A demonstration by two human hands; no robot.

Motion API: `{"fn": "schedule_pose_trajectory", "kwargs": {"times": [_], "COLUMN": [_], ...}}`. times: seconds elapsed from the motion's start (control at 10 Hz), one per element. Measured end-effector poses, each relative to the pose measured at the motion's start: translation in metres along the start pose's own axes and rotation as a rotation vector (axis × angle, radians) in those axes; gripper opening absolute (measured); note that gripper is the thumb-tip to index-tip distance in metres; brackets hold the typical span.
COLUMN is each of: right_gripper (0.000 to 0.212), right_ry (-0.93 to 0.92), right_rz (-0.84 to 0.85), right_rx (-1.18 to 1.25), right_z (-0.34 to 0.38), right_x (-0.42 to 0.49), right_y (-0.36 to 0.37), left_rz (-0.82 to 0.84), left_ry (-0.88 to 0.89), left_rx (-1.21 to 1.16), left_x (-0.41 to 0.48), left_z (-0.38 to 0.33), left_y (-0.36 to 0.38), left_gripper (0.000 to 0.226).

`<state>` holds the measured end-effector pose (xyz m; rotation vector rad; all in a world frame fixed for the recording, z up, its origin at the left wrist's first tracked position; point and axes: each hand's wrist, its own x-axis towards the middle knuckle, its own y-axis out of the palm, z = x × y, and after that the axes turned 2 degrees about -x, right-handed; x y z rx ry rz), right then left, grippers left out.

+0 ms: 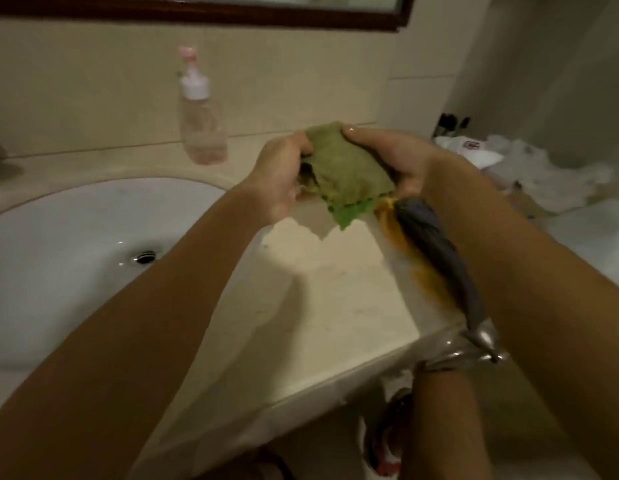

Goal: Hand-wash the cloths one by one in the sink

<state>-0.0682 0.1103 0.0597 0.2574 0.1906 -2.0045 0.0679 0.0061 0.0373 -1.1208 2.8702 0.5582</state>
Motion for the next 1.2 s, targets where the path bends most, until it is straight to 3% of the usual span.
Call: {"fn": "schedule_pose_trajectory", "kwargs": {"times": [0.1,0.2,0.3,0.4,0.5,0.6,0.7,0.8,0.9,1.0,1.1,1.2], "right_gripper": [0.044,0.058,0.057,0.055,0.054,0.053,0.043,0.055,0.069,0.073,0.069,0.036], "right_ry": [-0.069,-0.050,-0.052,-0.024,-0.089,-0.169,-0.370,-0.200,-0.047,-0.003,0.026,-0.008], "right_rz": [-0.417,-0.541,-0.571,-0.671,-0.815,-0.999,-0.978,-0.544,-0.478,-0.446,-0.519,-0.829], "right_rx": [-0.472,-0.751,-0.940,-1.139,-1.184,-1.246,-1.089,-0.980,-1.055,-1.026,-0.999,-1.101], "right_z": [0.006,0.002,-0.016,-0.044,-0.073,-0.081,-0.073,-0.081,-0.097,-0.083,-0.063,-0.052], "right_x": [-0.038,-0.066,-0.077,-0.066,-0.055,-0.060,-0.072,-0.086,-0.095,-0.103,-0.116,-0.130], "right_y": [-0.061,-0.112,-0.144,-0.154,-0.155,-0.153,-0.152,-0.149,-0.146,-0.138,-0.152,-0.185], "left_rz": [0.098,0.111,0.089,0.017,-0.102,-0.163,0.114,0.443,0.503,0.498,0.490,0.498], "left_ry": [-0.009,-0.045,-0.025,0.242,0.485,0.689,0.809,0.606,0.487,0.497,0.512,0.553], "left_rx": [0.082,0.099,0.262,0.836,1.219,1.440,1.378,1.405,1.449,1.402,1.413,1.463], "left_x": [0.003,0.010,0.018,0.021,0.014,0.012,0.018,0.029,0.027,0.029,0.041,0.057], "left_z": [0.022,0.041,0.061,0.077,0.077,0.069,0.063,0.076,0.095,0.091,0.066,0.045], "left_y": [0.070,0.120,0.147,0.152,0.153,0.151,0.153,0.150,0.137,0.132,0.142,0.162], "left_gripper": [0.022,0.017,0.011,0.021,0.043,0.062,0.056,0.054,0.071,0.072,0.070,0.060]}}
